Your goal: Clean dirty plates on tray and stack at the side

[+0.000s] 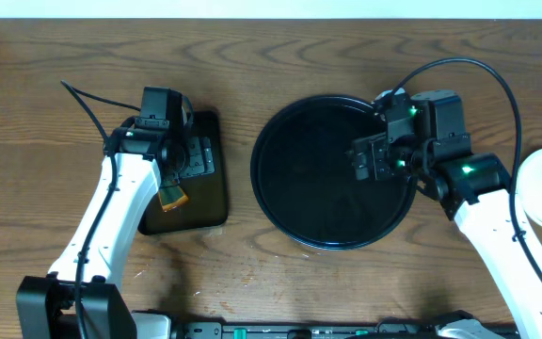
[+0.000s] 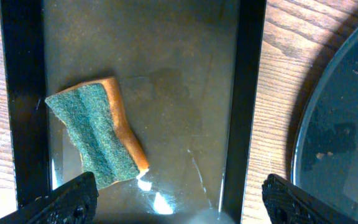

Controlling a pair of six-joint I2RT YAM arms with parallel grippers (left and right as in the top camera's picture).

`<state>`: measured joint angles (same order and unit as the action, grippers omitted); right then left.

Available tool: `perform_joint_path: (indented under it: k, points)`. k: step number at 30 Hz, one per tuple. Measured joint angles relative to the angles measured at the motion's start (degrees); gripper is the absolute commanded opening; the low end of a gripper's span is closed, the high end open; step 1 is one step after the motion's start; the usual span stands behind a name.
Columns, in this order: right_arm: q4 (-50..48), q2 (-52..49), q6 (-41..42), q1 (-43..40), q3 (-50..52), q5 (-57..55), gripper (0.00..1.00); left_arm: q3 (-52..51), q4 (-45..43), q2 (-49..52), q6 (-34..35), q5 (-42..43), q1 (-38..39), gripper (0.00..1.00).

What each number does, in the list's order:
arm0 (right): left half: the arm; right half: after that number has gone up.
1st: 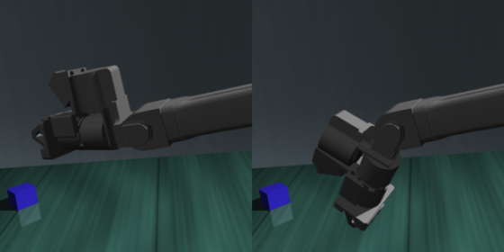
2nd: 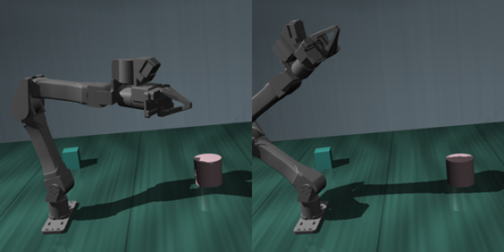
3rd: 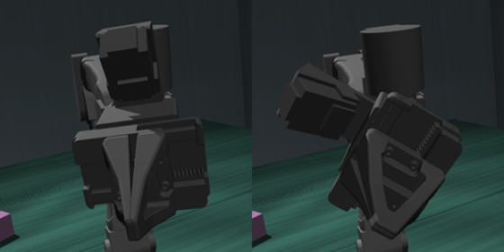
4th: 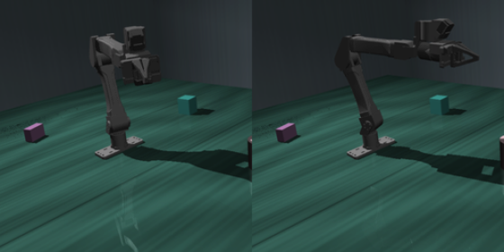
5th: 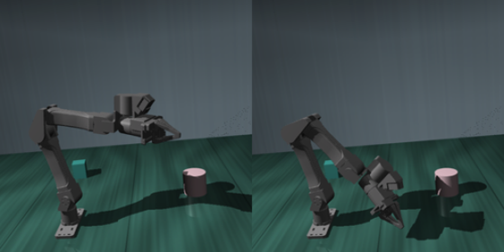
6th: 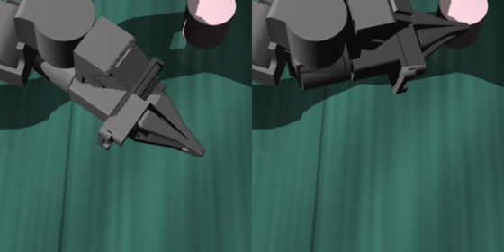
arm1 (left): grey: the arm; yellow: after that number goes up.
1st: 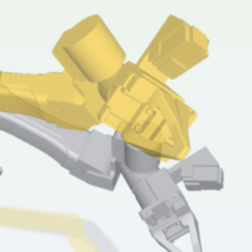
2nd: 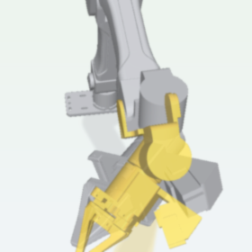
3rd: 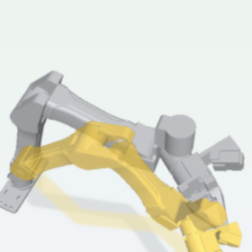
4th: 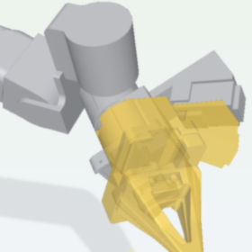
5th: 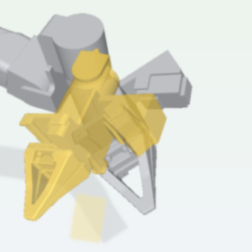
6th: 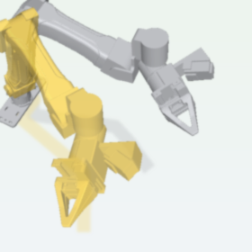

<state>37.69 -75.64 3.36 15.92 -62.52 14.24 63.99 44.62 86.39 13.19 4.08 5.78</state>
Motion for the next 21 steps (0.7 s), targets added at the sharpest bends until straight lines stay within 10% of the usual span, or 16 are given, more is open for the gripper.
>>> perform_joint_path:
  k: [21]
  points:
    - [1.7,4.3,-3.3,0.2,3.8,-2.8,0.99,0.0,0.0,0.0,0.0,0.0,0.0,0.86]
